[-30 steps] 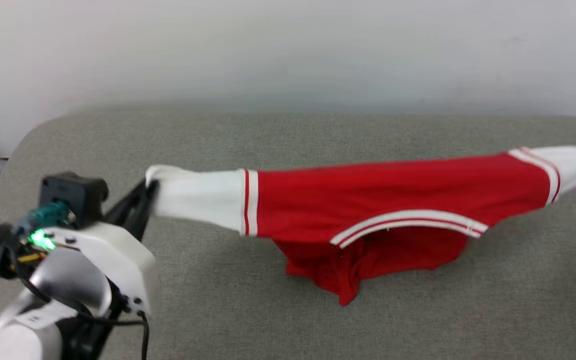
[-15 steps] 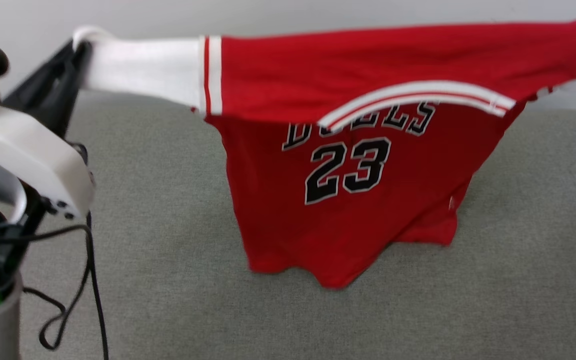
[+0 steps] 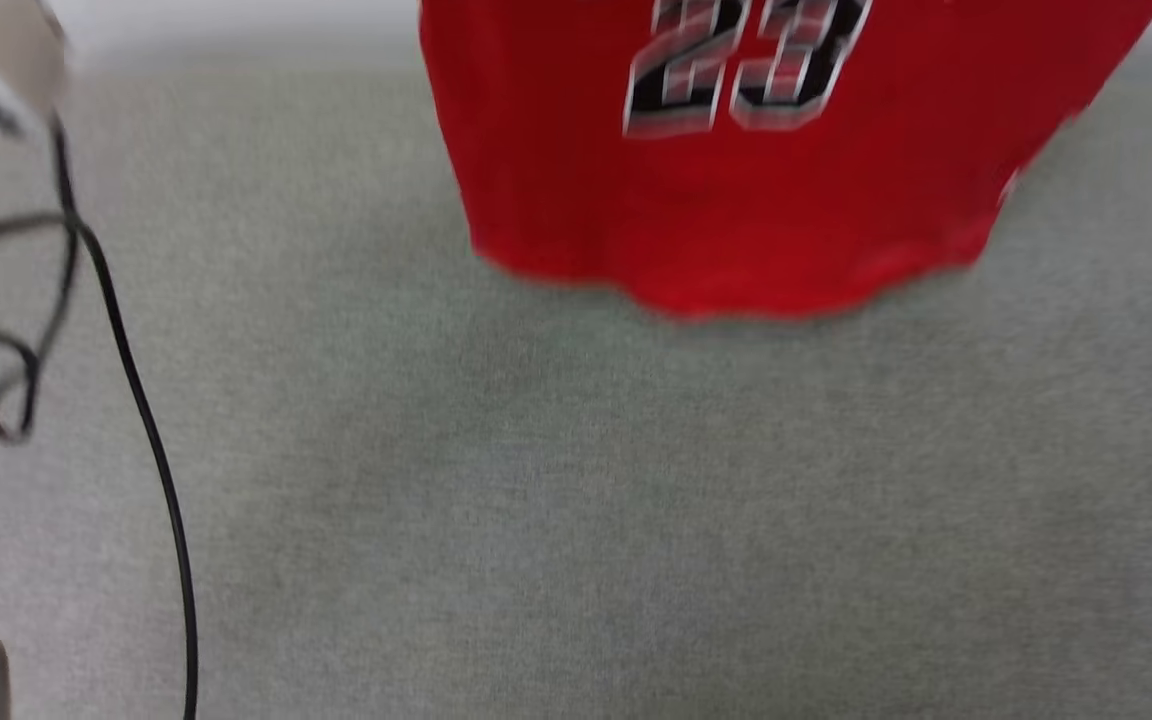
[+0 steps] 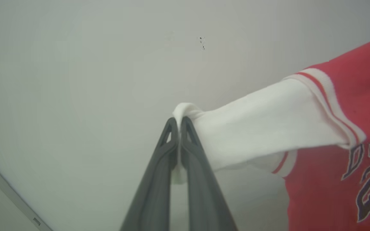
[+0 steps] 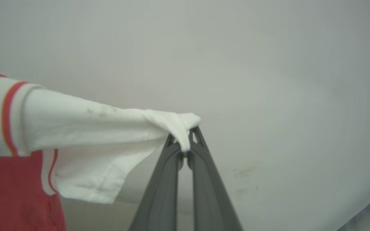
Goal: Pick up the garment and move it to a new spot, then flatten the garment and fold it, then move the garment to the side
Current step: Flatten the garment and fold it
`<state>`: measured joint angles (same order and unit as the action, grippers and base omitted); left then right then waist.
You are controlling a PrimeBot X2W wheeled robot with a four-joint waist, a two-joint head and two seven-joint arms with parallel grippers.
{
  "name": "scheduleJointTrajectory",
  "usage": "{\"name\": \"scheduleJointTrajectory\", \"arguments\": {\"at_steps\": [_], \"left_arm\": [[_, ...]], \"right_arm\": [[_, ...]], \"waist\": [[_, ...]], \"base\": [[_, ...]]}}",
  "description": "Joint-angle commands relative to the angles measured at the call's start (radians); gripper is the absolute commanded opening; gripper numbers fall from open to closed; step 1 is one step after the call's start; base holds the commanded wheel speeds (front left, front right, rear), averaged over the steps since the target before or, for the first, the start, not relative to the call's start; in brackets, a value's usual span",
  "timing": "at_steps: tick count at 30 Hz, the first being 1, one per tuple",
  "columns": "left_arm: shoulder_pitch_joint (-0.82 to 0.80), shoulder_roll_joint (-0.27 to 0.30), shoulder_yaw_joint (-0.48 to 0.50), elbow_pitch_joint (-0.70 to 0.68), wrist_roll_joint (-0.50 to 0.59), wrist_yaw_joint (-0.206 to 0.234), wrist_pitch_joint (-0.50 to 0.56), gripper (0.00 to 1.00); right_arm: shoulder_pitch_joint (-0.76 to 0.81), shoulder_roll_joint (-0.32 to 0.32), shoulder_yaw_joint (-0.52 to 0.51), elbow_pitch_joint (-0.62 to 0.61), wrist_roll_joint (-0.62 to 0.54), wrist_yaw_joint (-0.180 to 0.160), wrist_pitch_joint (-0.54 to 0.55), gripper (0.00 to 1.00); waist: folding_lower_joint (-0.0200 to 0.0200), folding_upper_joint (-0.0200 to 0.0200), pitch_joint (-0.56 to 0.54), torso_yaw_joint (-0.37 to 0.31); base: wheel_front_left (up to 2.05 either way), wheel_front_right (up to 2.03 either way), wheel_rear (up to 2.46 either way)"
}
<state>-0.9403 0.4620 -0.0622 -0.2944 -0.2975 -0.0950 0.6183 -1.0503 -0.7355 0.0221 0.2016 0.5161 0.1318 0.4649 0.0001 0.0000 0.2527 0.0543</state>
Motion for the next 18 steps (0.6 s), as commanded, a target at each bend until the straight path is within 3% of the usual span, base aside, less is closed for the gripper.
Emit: {"name": "scheduleJointTrajectory", "arguments": {"at_steps": [1, 7, 18], "left_arm": [[-0.052, 0.004, -0.007, 0.029, 0.02, 0.002, -0.021, 0.0], [-0.294, -0.012, -0.056, 0.202, 0.111, -0.001, -0.166, 0.0], [-0.61, -0.082, -0.11, 0.525, 0.216, 0.054, -0.498, 0.0]], "right_arm": [[-0.057, -0.008, -0.012, 0.021, -0.002, -0.002, -0.018, 0.0], [-0.263, -0.043, 0.038, 0.13, -0.071, -0.002, -0.146, 0.0], [-0.582, 0.014, 0.112, 0.38, -0.173, -0.002, -0.343, 0.0]], "waist": [[-0.0001, 0.0, 0.105, 0.02], [-0.0001, 0.0, 0.238, 0.043], [-0.0001, 0.0, 0.366, 0.071]], "base": [[0.0, 0.0, 0.0], [0.0, 0.0, 0.0], [0.0, 0.0, 0.0]]}}
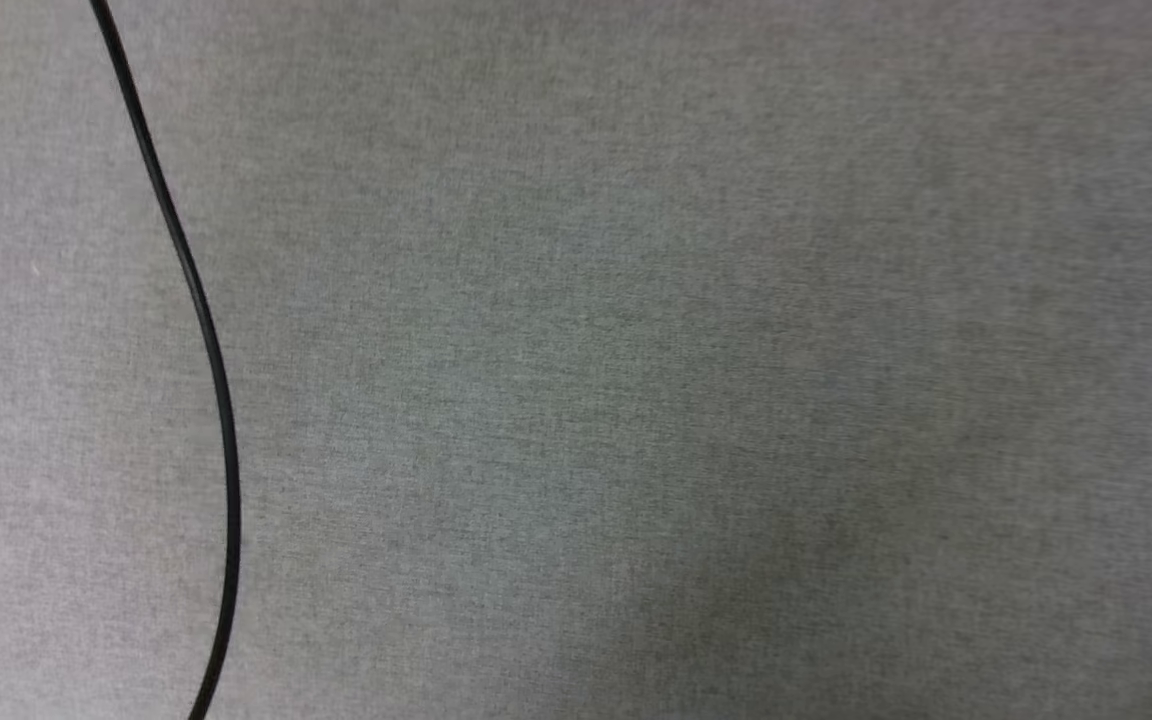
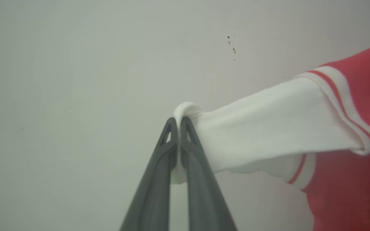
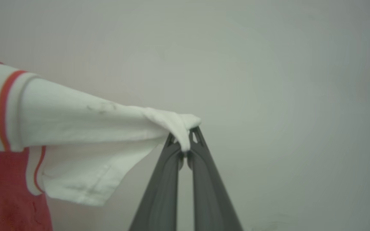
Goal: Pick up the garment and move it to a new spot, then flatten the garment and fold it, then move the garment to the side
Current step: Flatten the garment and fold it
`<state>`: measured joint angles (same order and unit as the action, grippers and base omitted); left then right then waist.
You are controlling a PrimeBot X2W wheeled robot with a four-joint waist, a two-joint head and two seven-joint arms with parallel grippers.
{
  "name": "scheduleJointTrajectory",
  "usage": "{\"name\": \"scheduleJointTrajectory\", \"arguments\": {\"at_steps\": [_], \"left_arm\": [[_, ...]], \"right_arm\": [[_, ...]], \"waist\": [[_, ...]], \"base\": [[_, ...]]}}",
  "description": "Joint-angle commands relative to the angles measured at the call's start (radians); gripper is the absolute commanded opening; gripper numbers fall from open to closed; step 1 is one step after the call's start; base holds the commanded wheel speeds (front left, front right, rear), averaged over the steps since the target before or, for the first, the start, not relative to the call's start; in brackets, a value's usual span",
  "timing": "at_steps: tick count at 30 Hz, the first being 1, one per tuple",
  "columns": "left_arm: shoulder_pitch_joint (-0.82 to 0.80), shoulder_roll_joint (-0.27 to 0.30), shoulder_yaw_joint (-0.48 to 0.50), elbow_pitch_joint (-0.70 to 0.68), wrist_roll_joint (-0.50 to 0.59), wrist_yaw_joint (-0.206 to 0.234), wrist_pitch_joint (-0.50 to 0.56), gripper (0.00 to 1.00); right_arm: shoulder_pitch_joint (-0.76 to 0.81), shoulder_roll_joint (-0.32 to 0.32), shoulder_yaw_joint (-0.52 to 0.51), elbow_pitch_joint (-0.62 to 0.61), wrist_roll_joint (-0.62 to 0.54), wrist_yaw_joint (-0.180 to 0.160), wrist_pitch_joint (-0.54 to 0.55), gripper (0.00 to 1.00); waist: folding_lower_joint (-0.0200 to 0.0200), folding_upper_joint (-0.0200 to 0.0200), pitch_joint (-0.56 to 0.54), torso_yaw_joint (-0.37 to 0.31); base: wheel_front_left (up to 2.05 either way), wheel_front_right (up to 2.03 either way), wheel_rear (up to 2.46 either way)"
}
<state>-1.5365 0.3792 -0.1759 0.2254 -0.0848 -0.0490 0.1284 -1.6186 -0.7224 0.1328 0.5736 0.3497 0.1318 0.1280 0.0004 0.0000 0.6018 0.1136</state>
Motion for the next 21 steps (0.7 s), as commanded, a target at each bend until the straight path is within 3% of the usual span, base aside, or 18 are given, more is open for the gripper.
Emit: {"name": "scheduleJointTrajectory", "arguments": {"at_steps": [1, 10, 21], "left_arm": [[-0.03, -0.006, 0.001, 0.026, 0.009, 0.015, -0.039, 0.0], [0.069, -0.069, -0.042, 0.168, -0.01, 0.029, -0.167, 0.0], [0.458, -0.092, -0.083, 0.149, -0.055, 0.052, -0.224, 0.0]], "right_arm": [[-0.031, 0.007, 0.006, 0.026, -0.009, -0.002, -0.028, 0.0], [0.043, 0.027, 0.079, 0.152, 0.042, -0.002, -0.125, 0.0], [0.42, -0.023, 0.207, 0.204, 0.24, -0.002, -0.128, 0.0]], "waist": [[-0.0004, 0.0, 0.021, 0.014], [-0.0004, 0.0, 0.011, 0.031], [-0.0004, 0.0, -0.119, 0.023]], "base": [[0.0, 0.0, 0.0], [0.0, 0.0, 0.0], [0.0, 0.0, 0.0]]}}
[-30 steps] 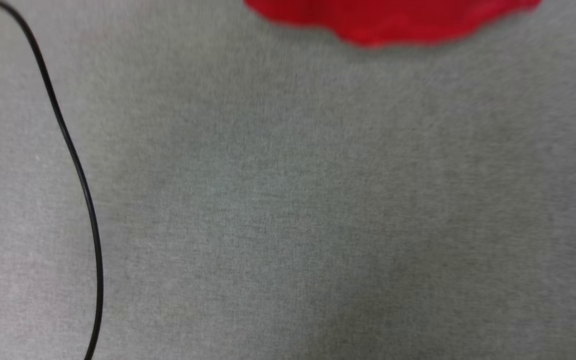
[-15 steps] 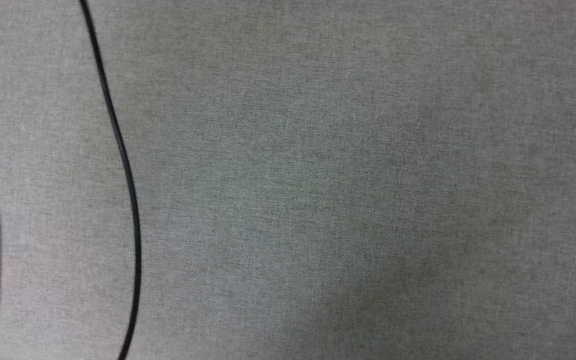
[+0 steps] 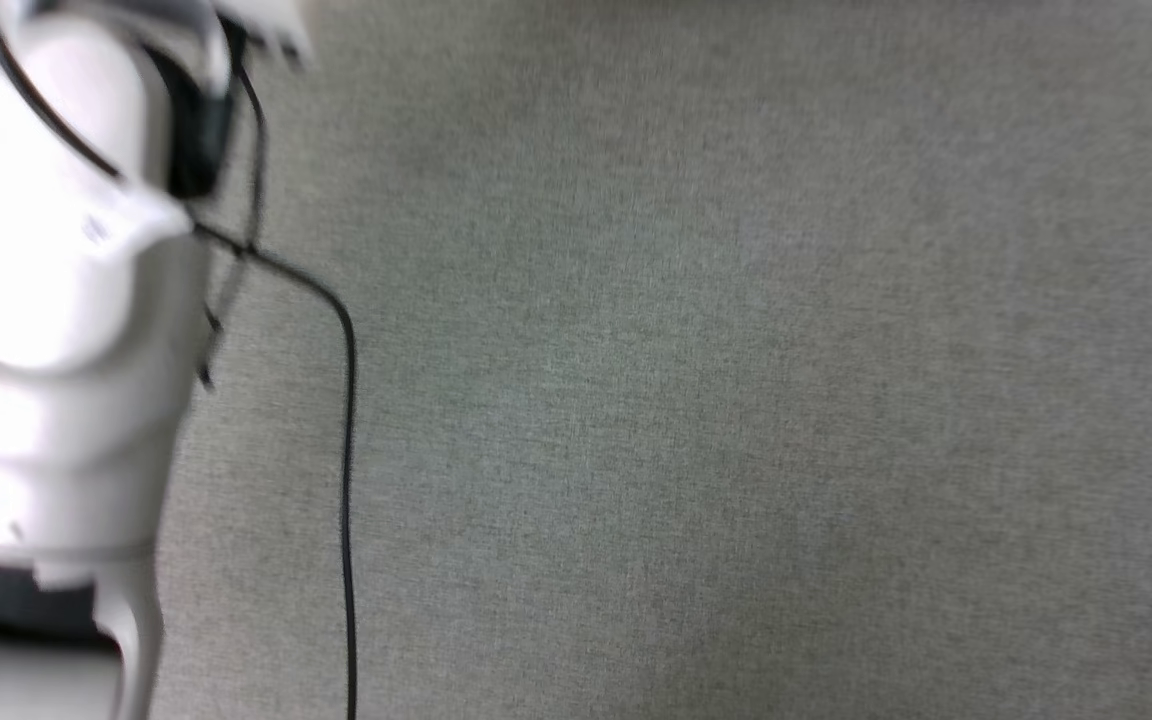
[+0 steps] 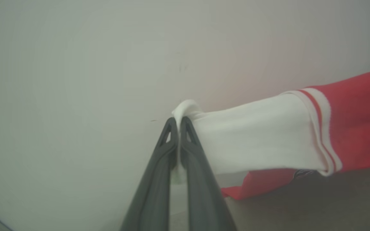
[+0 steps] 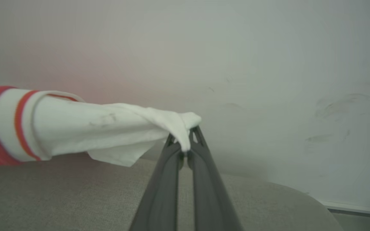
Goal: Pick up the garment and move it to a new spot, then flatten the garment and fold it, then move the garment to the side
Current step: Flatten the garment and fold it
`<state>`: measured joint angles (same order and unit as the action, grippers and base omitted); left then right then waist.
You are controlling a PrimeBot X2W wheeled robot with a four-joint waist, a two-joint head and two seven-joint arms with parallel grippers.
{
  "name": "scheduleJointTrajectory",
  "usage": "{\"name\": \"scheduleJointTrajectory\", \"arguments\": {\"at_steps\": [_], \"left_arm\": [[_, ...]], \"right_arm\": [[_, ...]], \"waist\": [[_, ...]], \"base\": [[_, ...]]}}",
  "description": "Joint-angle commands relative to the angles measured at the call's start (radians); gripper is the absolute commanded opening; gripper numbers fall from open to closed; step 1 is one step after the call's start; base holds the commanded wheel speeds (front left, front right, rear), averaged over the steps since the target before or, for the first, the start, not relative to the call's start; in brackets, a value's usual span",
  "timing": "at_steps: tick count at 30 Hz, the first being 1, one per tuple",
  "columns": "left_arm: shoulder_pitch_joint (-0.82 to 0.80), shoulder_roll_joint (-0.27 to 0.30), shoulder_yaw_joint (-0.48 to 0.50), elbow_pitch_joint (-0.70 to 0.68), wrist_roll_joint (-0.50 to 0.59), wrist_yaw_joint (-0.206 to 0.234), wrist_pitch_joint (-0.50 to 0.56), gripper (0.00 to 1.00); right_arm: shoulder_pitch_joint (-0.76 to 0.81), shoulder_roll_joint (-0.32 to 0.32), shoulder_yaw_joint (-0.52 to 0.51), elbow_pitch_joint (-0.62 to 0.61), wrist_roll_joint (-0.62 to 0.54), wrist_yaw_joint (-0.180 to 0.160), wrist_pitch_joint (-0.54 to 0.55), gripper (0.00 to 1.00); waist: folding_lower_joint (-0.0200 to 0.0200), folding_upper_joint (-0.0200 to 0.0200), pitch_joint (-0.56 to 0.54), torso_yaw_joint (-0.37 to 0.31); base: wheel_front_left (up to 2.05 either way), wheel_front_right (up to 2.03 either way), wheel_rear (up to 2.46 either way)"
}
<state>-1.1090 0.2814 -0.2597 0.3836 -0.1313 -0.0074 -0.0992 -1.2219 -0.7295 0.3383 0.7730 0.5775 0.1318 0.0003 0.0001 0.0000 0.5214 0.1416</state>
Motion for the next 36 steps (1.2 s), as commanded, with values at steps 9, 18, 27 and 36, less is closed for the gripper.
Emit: {"name": "scheduleJointTrajectory", "arguments": {"at_steps": [9, 18, 27, 36], "left_arm": [[0.37, 0.028, -0.013, -0.112, -0.068, 0.019, 0.104, 0.0], [0.698, 0.089, -0.014, -0.201, -0.156, 0.007, 0.278, 0.0], [0.945, 0.118, -0.014, -0.304, -0.233, 0.013, 0.366, 0.0], [1.165, 0.166, 0.015, -0.442, -0.311, 0.039, 0.459, 0.0]], "right_arm": [[0.311, -0.065, 0.091, -0.018, 0.211, -0.002, 0.116, 0.0], [0.551, -0.083, 0.149, -0.038, 0.337, -0.003, 0.192, 0.0], [0.76, -0.094, 0.152, -0.088, 0.457, -0.003, 0.291, 0.0], [0.962, -0.145, 0.111, -0.179, 0.535, -0.003, 0.415, 0.0]], "waist": [[-0.0001, 0.0, -0.177, -0.008], [-0.0001, 0.0, -0.311, -0.022], [-0.0001, 0.0, -0.419, -0.035], [-0.0001, 0.0, -0.471, -0.048]], "base": [[0.0, 0.0, 0.0], [0.0, 0.0, 0.0], [0.0, 0.0, 0.0], [0.0, 0.0, 0.0]]}}
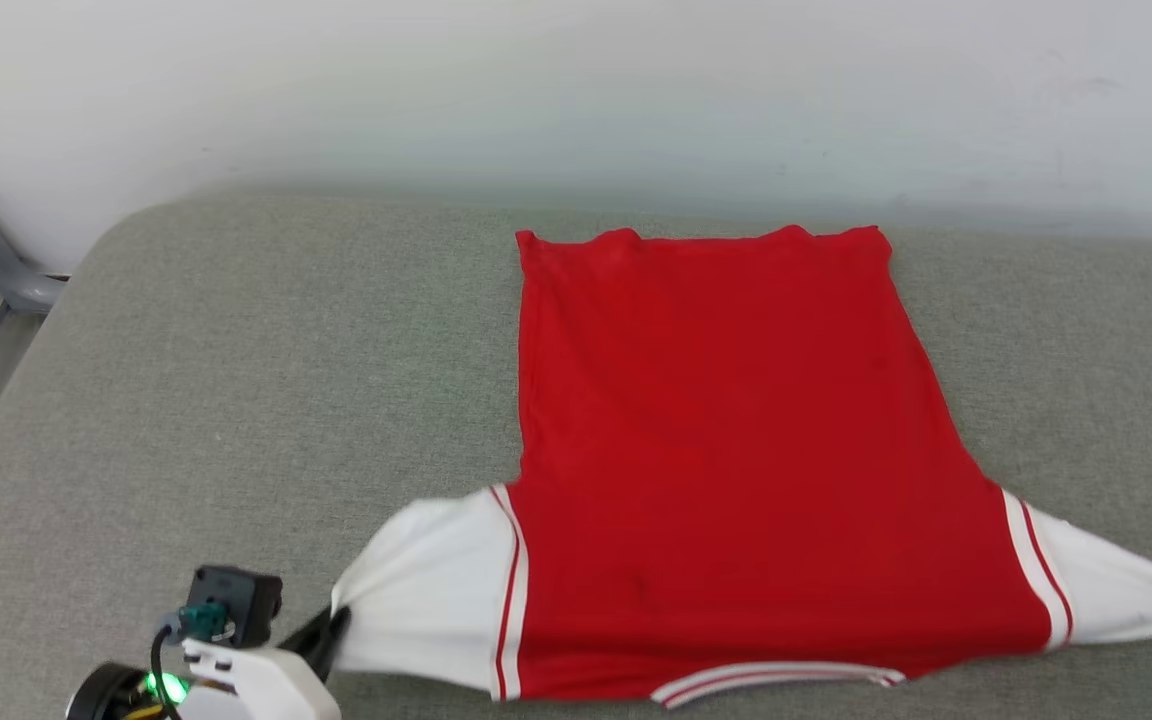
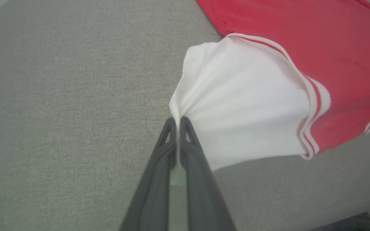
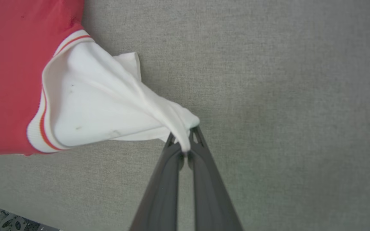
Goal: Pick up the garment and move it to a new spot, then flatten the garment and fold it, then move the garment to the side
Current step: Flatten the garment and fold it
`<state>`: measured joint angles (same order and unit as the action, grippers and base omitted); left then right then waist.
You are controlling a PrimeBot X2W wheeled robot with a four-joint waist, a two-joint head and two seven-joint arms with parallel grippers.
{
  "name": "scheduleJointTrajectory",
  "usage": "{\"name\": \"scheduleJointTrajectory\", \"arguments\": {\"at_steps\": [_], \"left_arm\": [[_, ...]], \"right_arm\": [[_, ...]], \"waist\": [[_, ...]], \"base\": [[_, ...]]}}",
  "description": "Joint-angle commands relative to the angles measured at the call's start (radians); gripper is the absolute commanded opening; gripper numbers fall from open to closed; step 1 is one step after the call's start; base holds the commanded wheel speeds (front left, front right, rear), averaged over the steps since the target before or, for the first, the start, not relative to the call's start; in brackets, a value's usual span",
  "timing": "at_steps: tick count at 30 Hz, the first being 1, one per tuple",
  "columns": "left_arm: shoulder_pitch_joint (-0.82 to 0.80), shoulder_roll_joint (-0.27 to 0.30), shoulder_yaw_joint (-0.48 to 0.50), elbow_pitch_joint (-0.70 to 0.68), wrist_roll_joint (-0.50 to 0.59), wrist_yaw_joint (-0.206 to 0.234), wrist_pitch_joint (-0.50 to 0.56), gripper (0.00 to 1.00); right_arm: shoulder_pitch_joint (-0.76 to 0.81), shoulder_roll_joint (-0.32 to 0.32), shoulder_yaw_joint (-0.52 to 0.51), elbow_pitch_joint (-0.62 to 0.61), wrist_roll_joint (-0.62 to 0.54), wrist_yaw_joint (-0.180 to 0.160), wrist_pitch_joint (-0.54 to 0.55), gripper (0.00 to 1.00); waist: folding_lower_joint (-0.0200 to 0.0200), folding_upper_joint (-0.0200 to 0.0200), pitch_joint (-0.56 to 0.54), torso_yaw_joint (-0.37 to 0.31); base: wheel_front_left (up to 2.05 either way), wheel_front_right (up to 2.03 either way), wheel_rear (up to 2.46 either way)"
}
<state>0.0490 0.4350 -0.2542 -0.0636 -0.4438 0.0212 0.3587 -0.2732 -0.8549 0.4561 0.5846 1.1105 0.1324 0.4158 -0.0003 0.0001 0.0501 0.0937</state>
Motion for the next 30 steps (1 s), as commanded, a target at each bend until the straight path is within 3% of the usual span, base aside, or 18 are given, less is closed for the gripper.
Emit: {"name": "scheduleJointTrajectory", "arguments": {"at_steps": [1, 6, 11, 12, 13, 21, 30], "left_arm": [[0.026, 0.019, 0.01, -0.012, -0.005, 0.012, 0.013, 0.0], [0.089, 0.022, -0.006, -0.07, -0.019, 0.025, 0.058, 0.0], [0.091, -0.006, -0.035, -0.111, -0.029, 0.029, 0.079, 0.0], [0.09, -0.011, -0.041, -0.124, -0.03, 0.032, 0.087, 0.0], [0.09, -0.014, -0.051, -0.139, -0.029, 0.033, 0.098, 0.0], [0.086, -0.03, -0.119, -0.295, -0.006, 0.059, 0.202, 0.0], [0.048, -0.064, -0.218, -0.436, 0.069, 0.079, 0.266, 0.0]], "right_arm": [[0.033, -0.025, -0.014, -0.002, 0.008, -0.003, 0.011, 0.0], [0.106, -0.049, -0.046, -0.036, -0.015, -0.003, 0.074, 0.0], [0.116, -0.03, -0.099, -0.089, -0.043, -0.003, 0.101, 0.0], [0.11, -0.031, -0.111, -0.101, -0.056, -0.003, 0.099, 0.25], [0.105, -0.033, -0.121, -0.117, -0.067, -0.003, 0.104, 1.0], [0.037, -0.074, -0.245, -0.29, -0.129, -0.002, 0.144, 1.0], [-0.149, -0.078, -0.348, -0.438, -0.168, -0.002, 0.332, 1.0]], "waist": [[0.0003, -0.0001, 0.0, 0.0], [0.0003, -0.0001, 0.007, 0.001], [0.0003, -0.0001, 0.027, 0.007], [0.0003, -0.0001, 0.034, 0.01], [0.0003, -0.0001, 0.042, 0.013], [0.0003, -0.0001, 0.137, 0.07], [0.0003, -0.0001, 0.298, 0.174]], "base": [[0.0, 0.0, 0.0], [0.0, 0.0, 0.0], [0.0, 0.0, 0.0], [0.0, 0.0, 0.0], [0.0, 0.0, 0.0], [0.0, 0.0, 0.0], [0.0, 0.0, 0.0]]}}
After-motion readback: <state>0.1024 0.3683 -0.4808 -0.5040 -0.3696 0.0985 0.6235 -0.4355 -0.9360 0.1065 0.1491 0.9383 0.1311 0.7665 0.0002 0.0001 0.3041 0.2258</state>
